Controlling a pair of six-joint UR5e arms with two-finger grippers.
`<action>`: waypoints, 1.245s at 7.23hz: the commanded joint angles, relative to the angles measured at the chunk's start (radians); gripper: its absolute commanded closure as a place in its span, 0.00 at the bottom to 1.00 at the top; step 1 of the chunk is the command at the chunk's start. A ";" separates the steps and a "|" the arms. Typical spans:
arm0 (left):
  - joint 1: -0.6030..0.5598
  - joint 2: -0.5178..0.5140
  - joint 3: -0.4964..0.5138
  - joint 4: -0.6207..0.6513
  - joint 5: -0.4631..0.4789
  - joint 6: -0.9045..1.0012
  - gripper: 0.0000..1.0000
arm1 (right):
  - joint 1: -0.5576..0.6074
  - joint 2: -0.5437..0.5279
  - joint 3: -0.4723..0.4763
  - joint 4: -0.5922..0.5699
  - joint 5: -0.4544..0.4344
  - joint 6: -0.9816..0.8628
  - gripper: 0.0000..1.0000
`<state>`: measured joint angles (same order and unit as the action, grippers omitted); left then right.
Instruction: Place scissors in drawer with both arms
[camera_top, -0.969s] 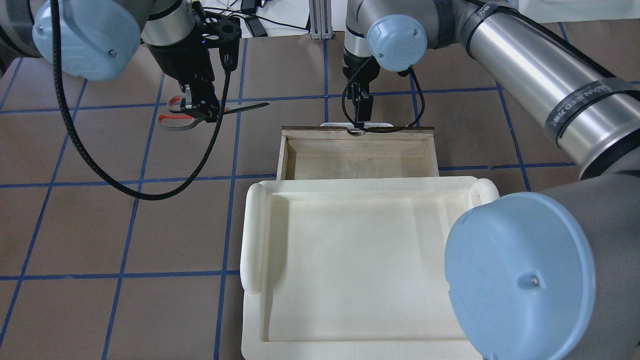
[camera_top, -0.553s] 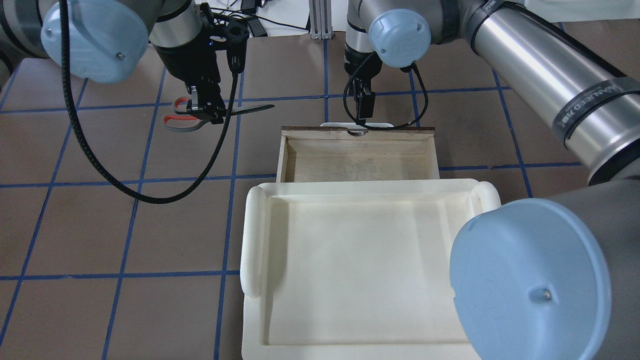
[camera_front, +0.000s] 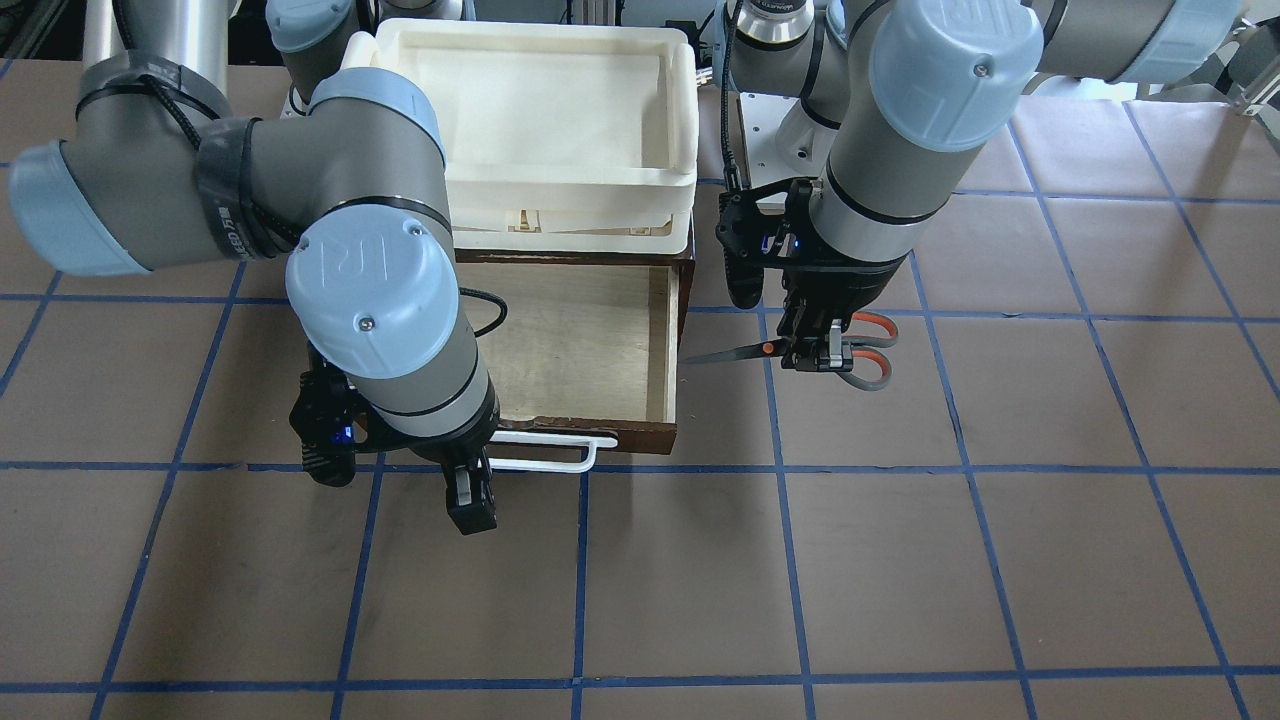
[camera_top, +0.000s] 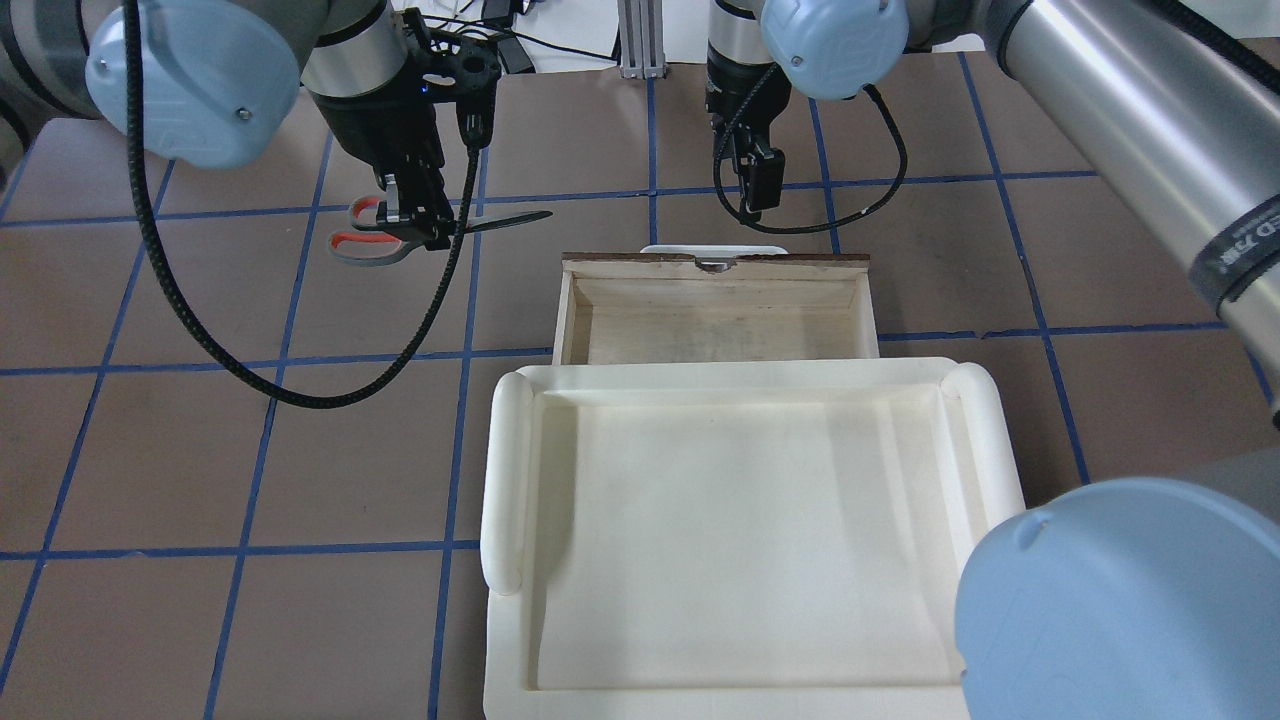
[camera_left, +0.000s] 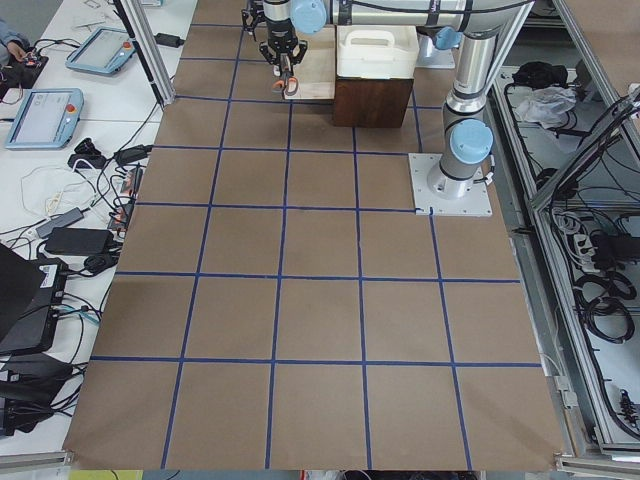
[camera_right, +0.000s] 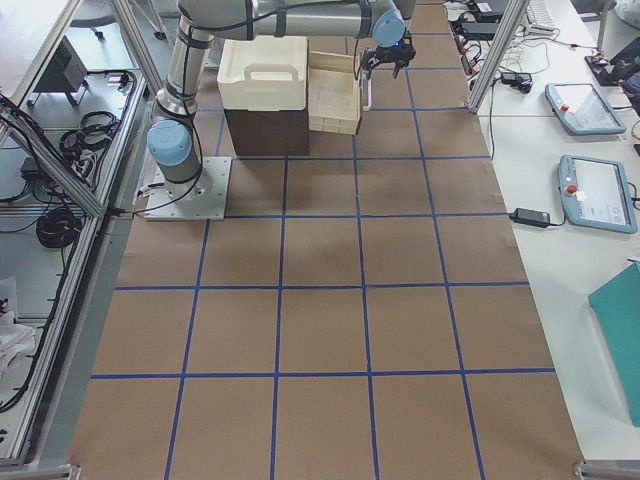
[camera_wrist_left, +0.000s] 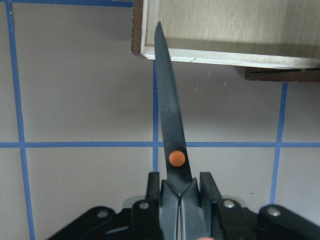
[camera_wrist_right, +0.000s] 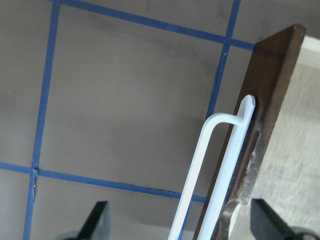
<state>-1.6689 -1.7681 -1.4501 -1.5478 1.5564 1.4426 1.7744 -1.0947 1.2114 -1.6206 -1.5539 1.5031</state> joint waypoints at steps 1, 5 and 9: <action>0.000 -0.001 -0.001 0.000 -0.002 0.001 1.00 | -0.067 -0.088 0.010 0.030 -0.043 -0.288 0.00; 0.000 0.002 -0.003 0.000 -0.002 0.001 1.00 | -0.204 -0.246 0.118 0.126 -0.139 -0.763 0.00; -0.002 0.001 -0.001 0.000 -0.004 -0.004 1.00 | -0.207 -0.312 0.128 0.131 -0.133 -1.021 0.00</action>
<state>-1.6699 -1.7670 -1.4524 -1.5478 1.5529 1.4401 1.5686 -1.3840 1.3381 -1.4906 -1.6904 0.5396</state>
